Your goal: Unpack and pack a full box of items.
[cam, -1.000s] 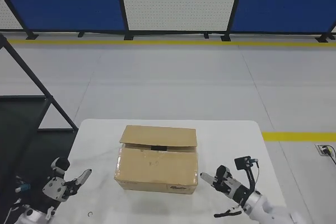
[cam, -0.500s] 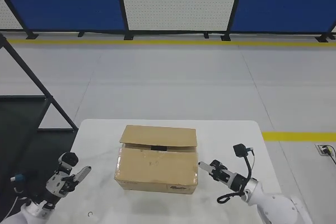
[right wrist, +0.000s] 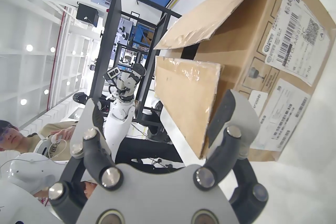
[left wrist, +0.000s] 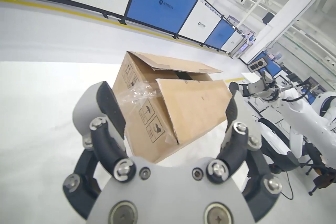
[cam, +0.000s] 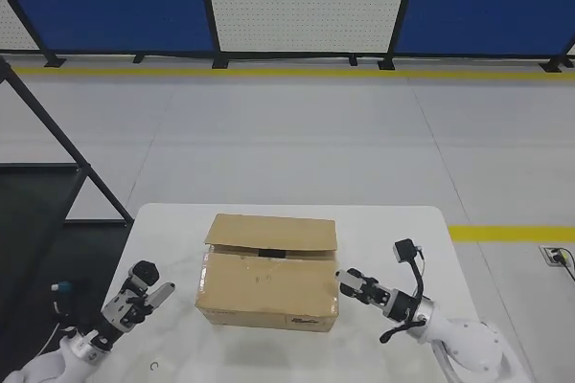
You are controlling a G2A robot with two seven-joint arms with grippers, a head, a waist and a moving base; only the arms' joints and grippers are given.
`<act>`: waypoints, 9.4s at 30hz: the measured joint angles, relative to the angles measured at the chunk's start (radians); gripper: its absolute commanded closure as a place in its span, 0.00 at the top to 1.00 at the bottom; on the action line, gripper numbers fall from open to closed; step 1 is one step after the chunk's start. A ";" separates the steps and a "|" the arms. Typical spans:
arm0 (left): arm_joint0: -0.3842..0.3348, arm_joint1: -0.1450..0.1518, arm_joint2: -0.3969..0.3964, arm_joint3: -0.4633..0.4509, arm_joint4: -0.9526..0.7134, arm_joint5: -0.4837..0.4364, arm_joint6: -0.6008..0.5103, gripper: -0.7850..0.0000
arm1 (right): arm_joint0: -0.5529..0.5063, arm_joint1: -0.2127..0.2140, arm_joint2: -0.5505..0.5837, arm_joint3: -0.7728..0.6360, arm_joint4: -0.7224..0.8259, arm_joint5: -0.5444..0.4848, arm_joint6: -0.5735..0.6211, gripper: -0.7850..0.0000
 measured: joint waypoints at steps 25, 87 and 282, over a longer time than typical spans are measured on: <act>0.028 0.015 0.013 -0.005 -0.019 -0.005 0.002 1.00 | 0.049 0.005 -0.010 0.088 0.316 -0.149 0.201 1.00; 0.016 0.030 0.040 -0.007 -0.030 0.055 0.081 1.00 | 0.153 0.052 -0.115 0.116 0.313 -0.010 0.161 1.00; 0.105 -0.022 0.187 -0.088 0.419 0.311 0.472 1.00 | 0.729 -0.429 -0.590 0.747 0.562 0.079 0.108 1.00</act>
